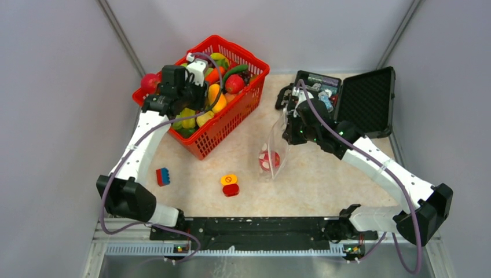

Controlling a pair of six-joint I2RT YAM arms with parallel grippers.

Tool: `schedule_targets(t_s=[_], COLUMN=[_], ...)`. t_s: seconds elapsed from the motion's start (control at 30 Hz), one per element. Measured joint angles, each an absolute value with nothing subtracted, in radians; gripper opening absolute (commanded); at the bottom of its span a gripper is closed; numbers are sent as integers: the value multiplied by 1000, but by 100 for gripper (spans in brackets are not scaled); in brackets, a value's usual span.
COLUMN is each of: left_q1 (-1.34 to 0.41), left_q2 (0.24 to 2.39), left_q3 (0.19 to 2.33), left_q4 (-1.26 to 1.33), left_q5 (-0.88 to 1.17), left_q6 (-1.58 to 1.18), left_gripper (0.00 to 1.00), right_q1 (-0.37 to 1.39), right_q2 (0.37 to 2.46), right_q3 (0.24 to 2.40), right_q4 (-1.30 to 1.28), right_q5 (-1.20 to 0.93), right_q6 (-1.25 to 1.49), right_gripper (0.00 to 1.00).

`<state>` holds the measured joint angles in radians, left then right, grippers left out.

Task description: Place the food in the zip-top bag and seal the zipper

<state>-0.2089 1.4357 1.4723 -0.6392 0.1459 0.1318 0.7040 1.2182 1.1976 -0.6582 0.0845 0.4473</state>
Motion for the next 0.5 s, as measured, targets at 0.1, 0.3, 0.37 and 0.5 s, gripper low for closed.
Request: schedule_targets(t_s=[0.1, 0.3, 0.37, 0.5], left_q1=[-207, -205, -205, -205], left_q2=[1450, 1484, 1484, 1484], left_q3=[1477, 1477, 1474, 1459], left_q4=[-635, -618, -600, -553], left_q5=[153, 172, 167, 147], left_q6=[153, 202, 216, 244], left_gripper=[46, 44, 42, 39], right_q1=[704, 704, 704, 704], right_q2=[1218, 1218, 1218, 1217], right_q3=[1197, 1196, 1196, 1193], right_q4=[-658, -657, -657, -655], right_q5=[83, 80, 80, 80], right_q6=[448, 449, 449, 449], right_gripper=[0, 0, 0, 0])
